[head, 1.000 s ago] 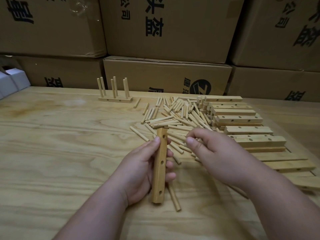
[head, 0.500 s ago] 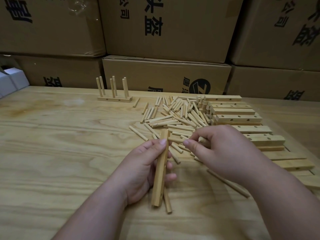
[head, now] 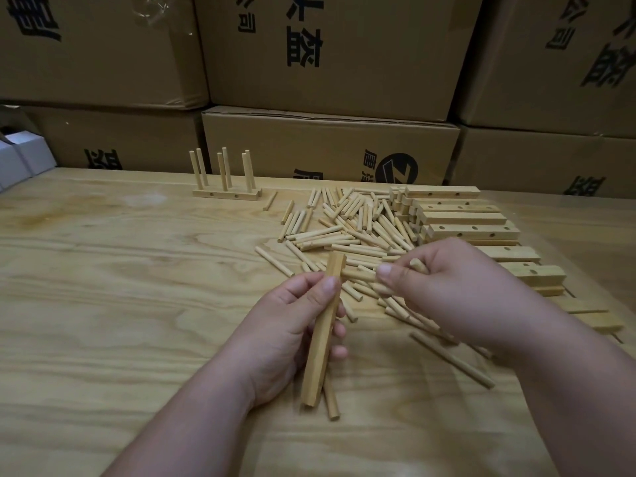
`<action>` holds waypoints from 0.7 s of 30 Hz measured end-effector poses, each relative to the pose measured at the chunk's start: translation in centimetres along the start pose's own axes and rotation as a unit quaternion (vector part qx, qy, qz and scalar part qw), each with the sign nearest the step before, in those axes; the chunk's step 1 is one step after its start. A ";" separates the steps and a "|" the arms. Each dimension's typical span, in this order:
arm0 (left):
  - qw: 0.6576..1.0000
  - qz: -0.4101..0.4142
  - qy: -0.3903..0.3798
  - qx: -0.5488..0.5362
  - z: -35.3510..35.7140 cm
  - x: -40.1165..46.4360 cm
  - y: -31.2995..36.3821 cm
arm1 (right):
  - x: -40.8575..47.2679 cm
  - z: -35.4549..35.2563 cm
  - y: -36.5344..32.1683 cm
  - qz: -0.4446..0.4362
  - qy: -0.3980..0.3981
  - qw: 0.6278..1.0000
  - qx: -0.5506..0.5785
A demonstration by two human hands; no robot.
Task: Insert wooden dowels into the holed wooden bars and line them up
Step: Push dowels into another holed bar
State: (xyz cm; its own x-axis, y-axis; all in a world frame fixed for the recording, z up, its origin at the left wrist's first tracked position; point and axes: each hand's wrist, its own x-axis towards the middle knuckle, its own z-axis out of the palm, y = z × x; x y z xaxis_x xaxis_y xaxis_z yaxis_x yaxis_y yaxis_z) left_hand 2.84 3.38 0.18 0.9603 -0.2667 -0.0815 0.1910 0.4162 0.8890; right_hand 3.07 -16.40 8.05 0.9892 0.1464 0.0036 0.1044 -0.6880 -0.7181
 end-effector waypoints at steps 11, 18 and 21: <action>0.998 -0.002 0.034 0.056 0.2 0.1 -0.1 | 0.1 0.4 0.0 -0.057 0.058 0.989 -0.120; 0.999 -0.004 0.032 0.013 0.1 0.3 -0.3 | 0.1 -0.1 0.2 -0.098 0.127 0.977 -0.140; 0.999 0.000 0.041 0.018 0.2 0.4 -0.3 | 0.0 0.5 -0.1 -0.129 0.146 0.968 -0.157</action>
State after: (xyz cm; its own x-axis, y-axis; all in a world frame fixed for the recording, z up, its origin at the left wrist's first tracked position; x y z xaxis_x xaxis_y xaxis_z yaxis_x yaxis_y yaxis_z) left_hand 3.09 2.96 -0.04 0.9741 -0.1936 -0.1165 0.1845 0.3836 0.9049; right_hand 3.00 -15.95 7.79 0.9082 0.1661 0.3841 0.3321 -0.8445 -0.4201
